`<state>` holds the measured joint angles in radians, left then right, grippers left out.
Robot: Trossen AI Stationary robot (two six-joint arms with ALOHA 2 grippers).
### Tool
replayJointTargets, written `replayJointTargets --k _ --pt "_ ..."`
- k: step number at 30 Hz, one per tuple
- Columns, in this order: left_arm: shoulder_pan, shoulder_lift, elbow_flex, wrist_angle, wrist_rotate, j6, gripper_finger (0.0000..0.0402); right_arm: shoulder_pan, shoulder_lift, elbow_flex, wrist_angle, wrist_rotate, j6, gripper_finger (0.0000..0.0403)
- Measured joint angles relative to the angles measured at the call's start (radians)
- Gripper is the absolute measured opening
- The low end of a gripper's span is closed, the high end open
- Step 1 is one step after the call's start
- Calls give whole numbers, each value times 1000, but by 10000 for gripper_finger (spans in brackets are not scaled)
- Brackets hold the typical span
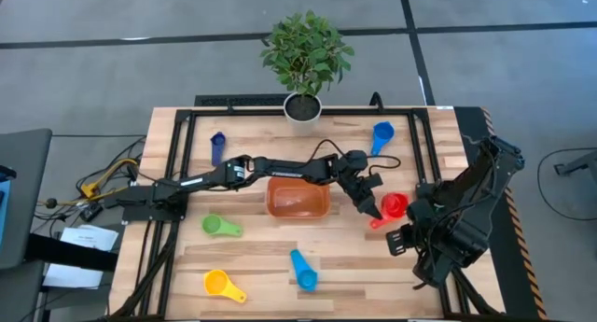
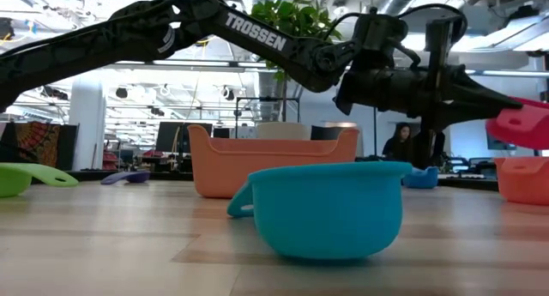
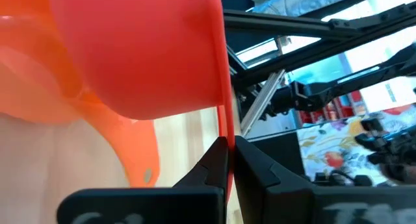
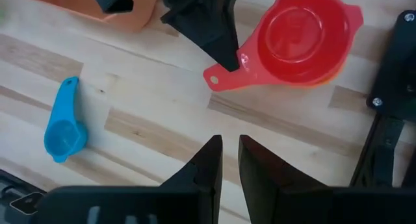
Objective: Nest measuring cups in basket
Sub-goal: Stack the red measuring cup on top of the orange measuring cup
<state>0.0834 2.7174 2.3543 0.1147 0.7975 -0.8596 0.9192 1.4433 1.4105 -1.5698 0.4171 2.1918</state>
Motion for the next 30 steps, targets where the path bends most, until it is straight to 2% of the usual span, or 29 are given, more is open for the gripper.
replayJointTargets --k 7,21,30 --pt "0 0 0 -16 -20 26 5 -6 0 0 -2 0 0 75" --pt "14 0 -1 -19 -60 27 99 -12 0 -1 -1 1 -1 75" --pt "35 -2 0 15 14 -8 109 -10 0 -1 -1 1 -2 75"
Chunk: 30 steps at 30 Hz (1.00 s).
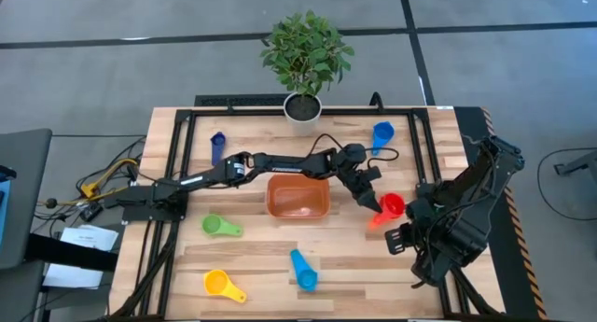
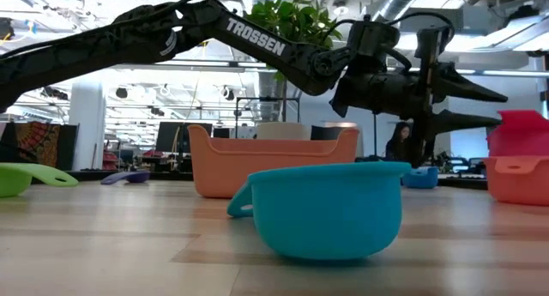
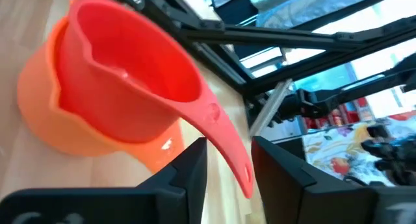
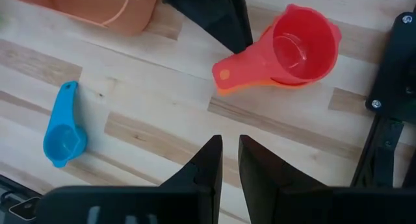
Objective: Nest measuring cups in basket
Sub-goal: Stack the red measuring cup on top of the orange measuring cup, then stack the blue measuring cup on top of the red measuring cup
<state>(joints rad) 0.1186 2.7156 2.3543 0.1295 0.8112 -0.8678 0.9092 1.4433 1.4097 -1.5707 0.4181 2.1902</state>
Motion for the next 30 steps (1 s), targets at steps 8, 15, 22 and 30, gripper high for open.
replayJointTargets --k 8,15,22,30 --pt "-1 -37 2 -36 1 44 106 7 0 0 -1 2 -7 75" --pt "15 -74 2 -71 -28 83 97 48 1 0 0 3 5 75" --pt "41 -140 2 -212 -206 216 95 89 1 34 0 58 -2 75" --pt "46 -212 2 -333 -553 351 95 101 -59 67 0 222 -120 77"
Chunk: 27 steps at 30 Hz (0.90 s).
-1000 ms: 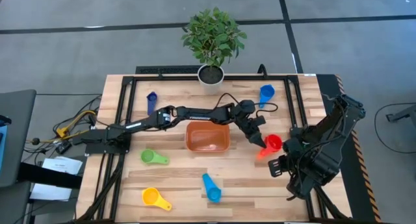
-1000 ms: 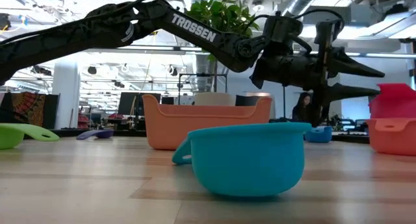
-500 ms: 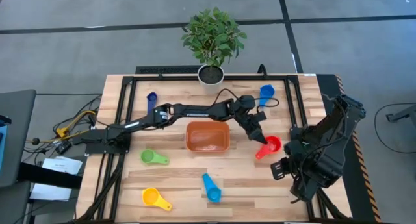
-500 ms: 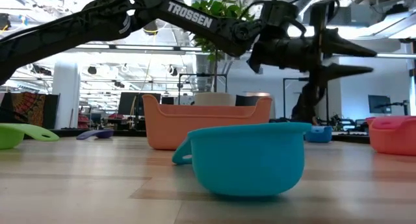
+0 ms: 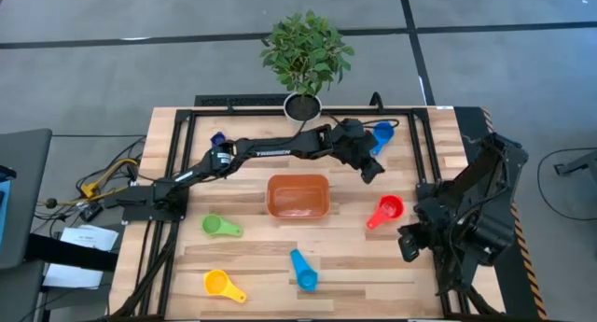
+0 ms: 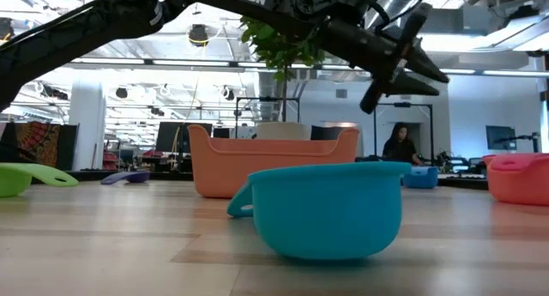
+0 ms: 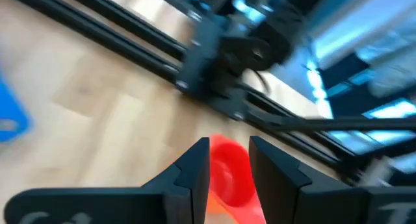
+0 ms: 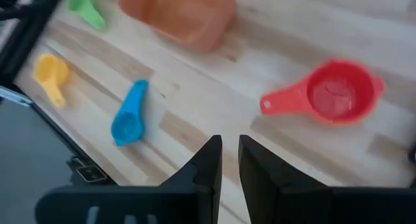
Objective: Nest measuring cups in basket
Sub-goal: Stack the blue measuring cup on top of the red measuring cup
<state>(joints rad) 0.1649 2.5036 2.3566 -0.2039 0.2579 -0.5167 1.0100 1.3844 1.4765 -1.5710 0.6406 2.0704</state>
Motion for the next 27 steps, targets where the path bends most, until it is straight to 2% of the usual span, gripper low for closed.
replayJointTargets --k 3,5,12,19,24,27 --pt "-1 -4 0 -19 -91 20 95 -36 -45 0 0 54 -80 77" --pt "0 -4 0 -31 -115 25 96 -78 -74 0 0 73 -143 78" --pt "23 -1 0 -109 -186 138 122 -321 -180 0 0 152 -310 78" --pt "50 0 -24 -93 -237 243 164 -565 -223 0 31 151 -419 78" --pt "78 2 -63 -90 -247 234 191 -680 -199 0 80 134 -482 78" --pt "93 2 -107 -30 -249 245 204 -732 -181 0 93 112 -506 84"
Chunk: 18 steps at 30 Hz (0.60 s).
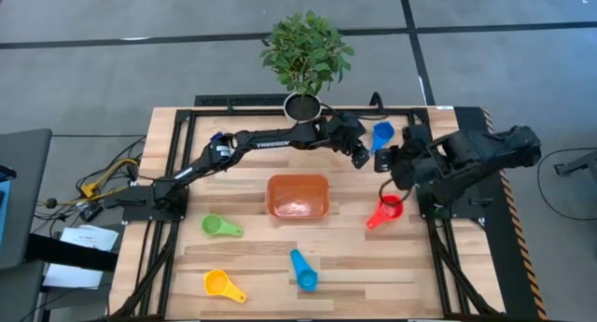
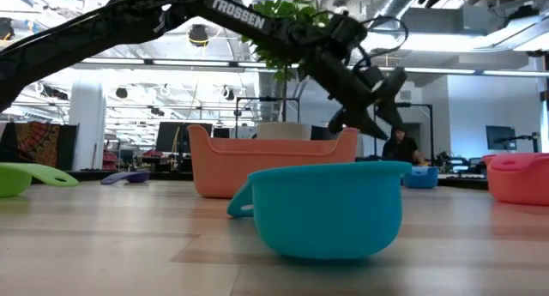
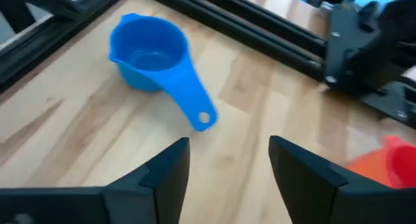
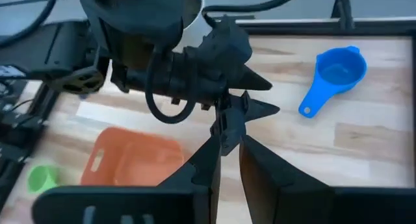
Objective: Nest measuring cups in basket
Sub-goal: Stack the blue measuring cup on top of the red measuring cup
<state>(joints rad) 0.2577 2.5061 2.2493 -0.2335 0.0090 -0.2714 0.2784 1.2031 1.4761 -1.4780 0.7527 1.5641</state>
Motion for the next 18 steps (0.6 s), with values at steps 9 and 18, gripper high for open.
replayJointTargets --k 9,18 --pt "1 54 -14 222 31 -37 239 -59 13 0 -36 -130 -18 188" --pt "-12 93 -14 236 -92 -29 243 -56 12 0 -58 -133 32 239"
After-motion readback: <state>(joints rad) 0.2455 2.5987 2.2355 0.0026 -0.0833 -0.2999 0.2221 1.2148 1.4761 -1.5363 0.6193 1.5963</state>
